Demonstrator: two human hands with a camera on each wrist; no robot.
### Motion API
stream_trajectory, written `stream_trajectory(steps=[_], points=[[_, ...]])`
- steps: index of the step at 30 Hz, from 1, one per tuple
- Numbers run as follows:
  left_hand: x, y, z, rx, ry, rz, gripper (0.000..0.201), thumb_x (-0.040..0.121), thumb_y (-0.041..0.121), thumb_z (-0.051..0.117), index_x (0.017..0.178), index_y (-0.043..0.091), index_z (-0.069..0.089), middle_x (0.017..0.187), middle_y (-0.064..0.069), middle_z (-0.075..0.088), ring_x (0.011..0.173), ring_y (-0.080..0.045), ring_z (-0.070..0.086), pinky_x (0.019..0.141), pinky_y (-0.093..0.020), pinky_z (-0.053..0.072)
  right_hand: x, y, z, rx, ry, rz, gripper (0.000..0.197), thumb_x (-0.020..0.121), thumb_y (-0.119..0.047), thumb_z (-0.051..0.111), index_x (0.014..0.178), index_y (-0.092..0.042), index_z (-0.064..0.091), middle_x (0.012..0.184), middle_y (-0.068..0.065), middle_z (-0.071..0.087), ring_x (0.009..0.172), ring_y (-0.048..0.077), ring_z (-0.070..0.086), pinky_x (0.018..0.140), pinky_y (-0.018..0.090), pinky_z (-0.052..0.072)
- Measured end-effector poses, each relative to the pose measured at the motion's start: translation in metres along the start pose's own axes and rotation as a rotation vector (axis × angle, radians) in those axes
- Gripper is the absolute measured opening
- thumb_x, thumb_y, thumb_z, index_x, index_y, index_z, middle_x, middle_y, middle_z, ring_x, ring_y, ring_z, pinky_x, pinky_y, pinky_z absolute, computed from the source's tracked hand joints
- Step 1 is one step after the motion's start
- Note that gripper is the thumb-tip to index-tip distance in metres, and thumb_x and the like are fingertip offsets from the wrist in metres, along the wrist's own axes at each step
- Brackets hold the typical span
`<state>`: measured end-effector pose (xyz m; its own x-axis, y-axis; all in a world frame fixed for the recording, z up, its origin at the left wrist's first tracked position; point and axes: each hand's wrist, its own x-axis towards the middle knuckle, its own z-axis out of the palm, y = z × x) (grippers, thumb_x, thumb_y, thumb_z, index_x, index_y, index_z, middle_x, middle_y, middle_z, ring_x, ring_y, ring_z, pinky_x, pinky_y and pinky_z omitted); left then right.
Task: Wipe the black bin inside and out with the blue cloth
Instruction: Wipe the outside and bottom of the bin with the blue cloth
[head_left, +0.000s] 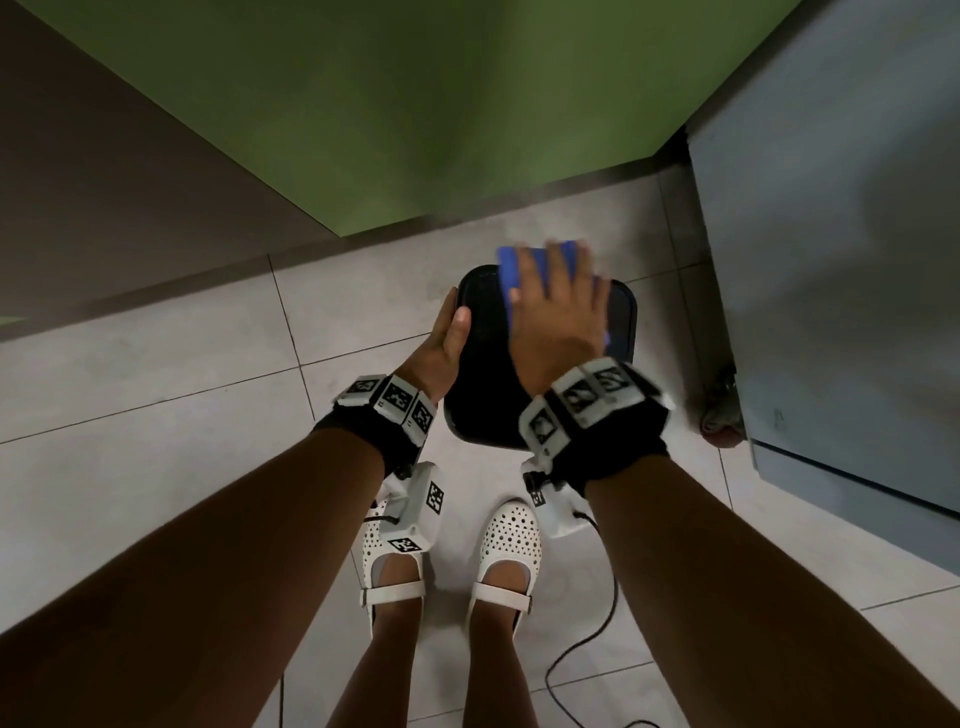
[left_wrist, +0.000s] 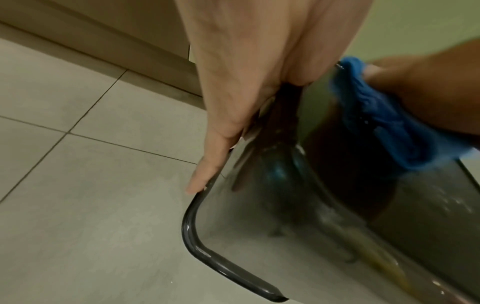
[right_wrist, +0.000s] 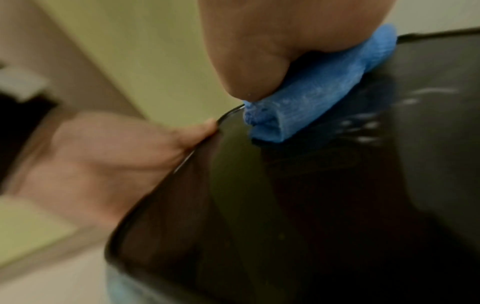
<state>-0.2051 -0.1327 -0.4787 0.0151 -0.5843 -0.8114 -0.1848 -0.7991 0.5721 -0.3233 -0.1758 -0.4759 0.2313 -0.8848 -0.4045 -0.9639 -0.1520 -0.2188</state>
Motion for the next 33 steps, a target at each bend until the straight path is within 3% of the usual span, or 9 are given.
stream_trajectory(steps=[3, 7, 10, 15, 19, 23, 25, 29, 33], points=[[-0.003, 0.003, -0.001, -0.043, 0.009, 0.045, 0.051, 0.099, 0.04, 0.014, 0.148, 0.031, 0.002, 0.156, -0.003, 0.024, 0.14, -0.025, 0.029, 0.111, -0.048, 0.027, 0.009, -0.019, 0.006, -0.051, 0.117, -0.161, 0.044, 0.094, -0.035, 0.034, 0.138, -0.027, 0.04, 0.138, 0.01, 0.049, 0.134, 0.033, 0.038, 0.11, 0.054, 0.025], [0.005, -0.01, 0.005, -0.131, 0.063, 0.075, 0.075, 0.079, 0.076, 0.025, 0.144, 0.041, 0.015, 0.154, 0.002, 0.029, 0.141, -0.018, 0.03, 0.117, -0.045, 0.026, 0.011, -0.003, 0.005, -0.084, 0.079, -0.183, 0.052, 0.091, -0.045, 0.029, 0.137, -0.024, 0.042, 0.13, 0.012, 0.053, 0.125, 0.032, 0.046, 0.11, 0.053, 0.026], [0.005, -0.009, 0.007, -0.15, 0.085, 0.051, 0.055, 0.095, 0.052, 0.02, 0.147, 0.032, 0.016, 0.154, -0.003, 0.027, 0.141, -0.019, 0.028, 0.119, -0.041, 0.022, 0.005, 0.012, 0.005, -0.064, 0.128, -0.049, 0.049, 0.086, -0.041, 0.038, 0.117, -0.012, 0.061, 0.112, 0.017, 0.065, 0.11, 0.035, 0.061, 0.095, 0.056, 0.044], [0.006, -0.009, 0.006, -0.161, 0.072, 0.064, 0.05, 0.099, 0.043, 0.016, 0.147, 0.031, 0.013, 0.155, -0.002, 0.024, 0.142, -0.018, 0.025, 0.119, -0.038, 0.021, 0.005, 0.017, -0.004, 0.07, 0.212, -0.047, 0.04, 0.084, -0.038, 0.059, 0.109, -0.007, 0.063, 0.127, 0.026, 0.053, 0.103, 0.042, 0.059, 0.091, 0.05, 0.047], [0.007, -0.009, 0.007, -0.19, 0.059, 0.109, 0.048, 0.099, 0.042, 0.016, 0.146, 0.031, 0.016, 0.152, -0.004, 0.029, 0.138, -0.017, 0.031, 0.117, -0.038, 0.025, 0.009, 0.012, 0.003, -0.018, 0.271, -0.194, 0.049, 0.087, -0.048, 0.047, 0.115, -0.009, 0.058, 0.136, 0.019, 0.051, 0.123, 0.037, 0.05, 0.104, 0.052, 0.038], [0.01, -0.015, 0.009, -0.191, 0.068, 0.098, 0.073, 0.08, 0.069, 0.024, 0.145, 0.037, 0.018, 0.154, 0.002, 0.029, 0.141, -0.015, 0.029, 0.118, -0.041, 0.024, 0.015, -0.001, 0.011, -0.068, 0.259, -0.31, 0.047, 0.089, -0.044, 0.046, 0.129, -0.022, 0.053, 0.122, 0.011, 0.064, 0.108, 0.033, 0.062, 0.097, 0.046, 0.046], [0.01, -0.016, 0.01, -0.182, 0.091, 0.086, 0.07, 0.083, 0.065, 0.023, 0.145, 0.035, 0.019, 0.154, 0.0, 0.029, 0.141, -0.018, 0.029, 0.118, -0.042, 0.025, 0.018, 0.009, 0.01, -0.067, 0.252, -0.316, 0.045, 0.086, -0.028, 0.057, 0.129, -0.017, 0.053, 0.115, 0.011, 0.067, 0.101, 0.031, 0.063, 0.092, 0.042, 0.047], [0.007, -0.012, 0.01, -0.158, 0.099, 0.068, 0.057, 0.094, 0.052, 0.018, 0.147, 0.031, 0.015, 0.156, -0.003, 0.024, 0.143, -0.021, 0.025, 0.119, -0.042, 0.022, 0.017, 0.046, -0.001, 0.089, 0.343, -0.042, 0.039, 0.087, -0.015, 0.05, 0.124, -0.001, 0.054, 0.097, 0.02, 0.068, 0.088, 0.036, 0.064, 0.082, 0.04, 0.05], [0.008, -0.008, 0.011, -0.165, 0.101, 0.059, 0.049, 0.099, 0.041, 0.016, 0.147, 0.031, 0.013, 0.156, -0.002, 0.022, 0.143, -0.02, 0.023, 0.119, -0.036, 0.021, 0.016, 0.038, 0.004, 0.022, 0.423, 0.137, 0.022, 0.085, -0.02, 0.052, 0.094, -0.007, 0.066, 0.083, 0.015, 0.07, 0.081, 0.032, 0.065, 0.078, 0.036, 0.052]])
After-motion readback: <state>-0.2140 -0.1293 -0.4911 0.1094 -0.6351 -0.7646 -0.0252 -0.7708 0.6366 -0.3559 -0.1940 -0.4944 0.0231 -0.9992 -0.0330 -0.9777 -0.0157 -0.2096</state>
